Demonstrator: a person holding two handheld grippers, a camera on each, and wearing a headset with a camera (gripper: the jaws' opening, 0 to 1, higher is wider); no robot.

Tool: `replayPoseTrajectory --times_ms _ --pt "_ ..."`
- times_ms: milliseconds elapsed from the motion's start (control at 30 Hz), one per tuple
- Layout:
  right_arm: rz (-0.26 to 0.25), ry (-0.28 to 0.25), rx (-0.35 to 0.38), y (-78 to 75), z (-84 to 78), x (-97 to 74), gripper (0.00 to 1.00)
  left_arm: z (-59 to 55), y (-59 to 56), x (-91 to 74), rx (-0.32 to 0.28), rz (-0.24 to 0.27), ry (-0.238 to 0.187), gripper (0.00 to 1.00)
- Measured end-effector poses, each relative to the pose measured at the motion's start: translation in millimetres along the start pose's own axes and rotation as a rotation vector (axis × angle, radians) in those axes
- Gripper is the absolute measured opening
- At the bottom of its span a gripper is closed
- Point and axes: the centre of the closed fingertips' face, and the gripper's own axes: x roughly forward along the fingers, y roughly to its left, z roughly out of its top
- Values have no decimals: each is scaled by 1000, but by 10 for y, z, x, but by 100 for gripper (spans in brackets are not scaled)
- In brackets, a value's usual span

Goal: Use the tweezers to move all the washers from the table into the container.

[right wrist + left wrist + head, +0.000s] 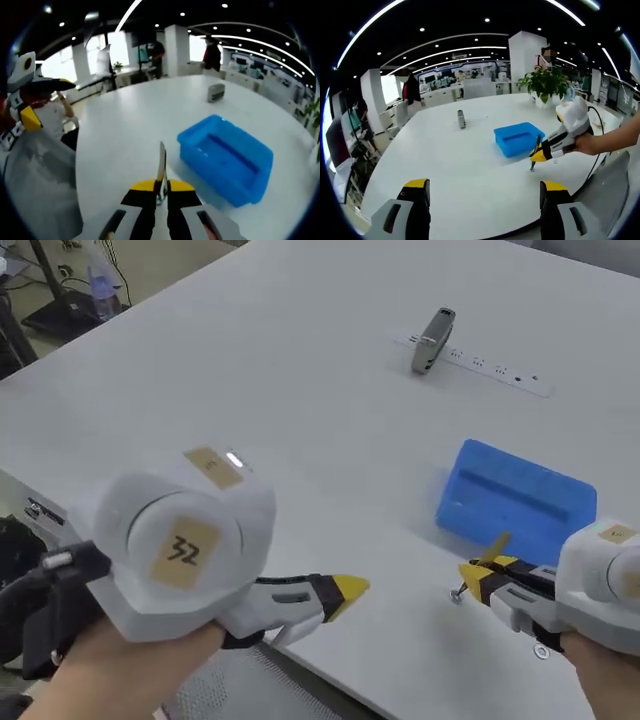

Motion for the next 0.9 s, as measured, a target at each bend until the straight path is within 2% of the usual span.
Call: replayPoseTrajectory --times_ms 400,633,767,900 --pt "16 -4 -16 48 60 -53 3 -33 3 1 -3 4 8 93" --pt "4 -62 -43 10 341 -238 3 -3 8 15 1 0 2 93" --pt "-30 -109 -47 -73 544 -373 3 23 -1 23 6 0 -4 94" --pt "-69 -153 -45 -190 725 -479 3 75 29 15 -4 19 -28 94"
